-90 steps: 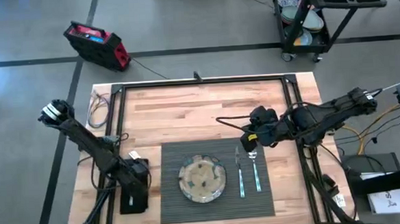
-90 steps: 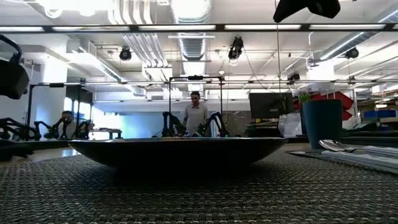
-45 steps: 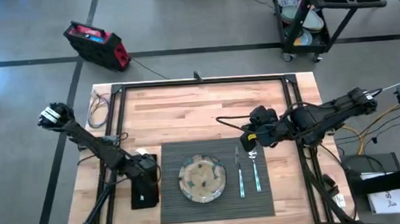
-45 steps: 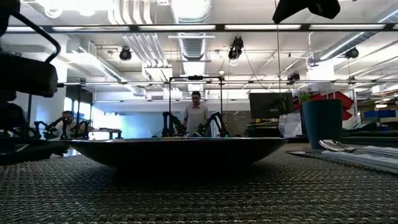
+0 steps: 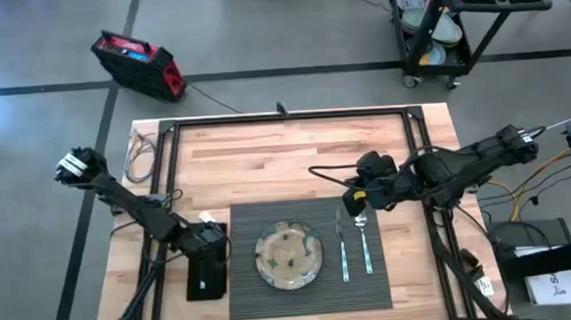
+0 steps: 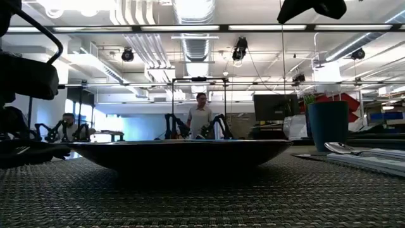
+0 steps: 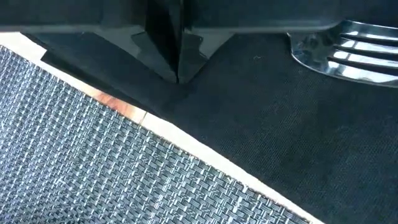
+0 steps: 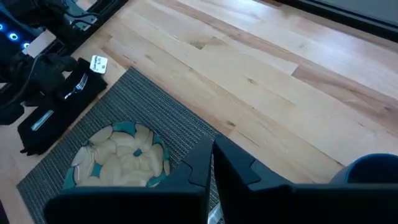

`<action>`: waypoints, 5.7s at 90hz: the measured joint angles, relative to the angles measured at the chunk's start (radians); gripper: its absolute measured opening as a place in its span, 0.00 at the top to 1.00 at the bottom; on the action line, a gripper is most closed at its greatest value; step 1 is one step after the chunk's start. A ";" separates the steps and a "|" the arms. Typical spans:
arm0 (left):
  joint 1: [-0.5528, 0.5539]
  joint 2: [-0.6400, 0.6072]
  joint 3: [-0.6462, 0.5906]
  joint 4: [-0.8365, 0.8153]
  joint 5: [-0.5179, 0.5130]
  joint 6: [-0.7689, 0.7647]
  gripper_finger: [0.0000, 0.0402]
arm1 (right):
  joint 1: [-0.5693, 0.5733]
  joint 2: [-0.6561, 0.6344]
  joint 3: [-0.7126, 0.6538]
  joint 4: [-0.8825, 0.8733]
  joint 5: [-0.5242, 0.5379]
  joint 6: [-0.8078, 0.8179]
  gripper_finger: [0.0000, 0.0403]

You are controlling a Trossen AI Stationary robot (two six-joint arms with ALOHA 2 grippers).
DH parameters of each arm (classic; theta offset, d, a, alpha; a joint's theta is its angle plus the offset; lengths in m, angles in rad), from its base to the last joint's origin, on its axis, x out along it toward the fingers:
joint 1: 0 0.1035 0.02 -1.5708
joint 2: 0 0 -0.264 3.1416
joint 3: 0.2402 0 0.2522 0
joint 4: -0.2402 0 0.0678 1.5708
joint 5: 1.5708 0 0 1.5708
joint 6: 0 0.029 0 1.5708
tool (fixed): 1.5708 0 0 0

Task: Set table place
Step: Adjust the black napkin, then return to Home Position

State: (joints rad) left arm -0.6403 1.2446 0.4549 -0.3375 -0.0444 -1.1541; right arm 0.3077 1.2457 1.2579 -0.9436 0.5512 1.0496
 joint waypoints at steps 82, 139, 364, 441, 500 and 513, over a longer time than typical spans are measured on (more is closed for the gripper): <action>0.001 -0.065 -0.002 -0.036 -0.044 -0.011 1.00 | 0.000 0.000 0.004 0.007 0.034 0.036 1.00; -0.014 -0.347 0.000 -0.024 -0.160 0.035 1.00 | 0.000 -0.001 0.160 0.011 0.068 -0.148 1.00; 0.768 -1.239 0.618 -0.605 -0.265 0.764 1.00 | -0.921 -1.243 0.069 -0.071 -0.333 -0.542 1.00; 0.846 -1.241 0.288 -0.202 -0.039 0.803 1.00 | -1.096 -1.245 -0.133 0.121 -0.590 -0.533 1.00; 0.846 -1.241 -0.145 0.236 0.059 0.668 1.00 | -1.109 -1.247 -0.510 0.440 -0.791 -0.492 1.00; 0.846 -1.241 -0.246 0.401 0.142 0.614 1.00 | -1.109 -1.247 -0.607 0.558 -0.850 -0.456 1.00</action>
State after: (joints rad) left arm 0.2055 0.0032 0.2090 0.0636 0.0974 -0.5404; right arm -0.8013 -0.0017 0.6507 -0.3855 -0.2984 0.5935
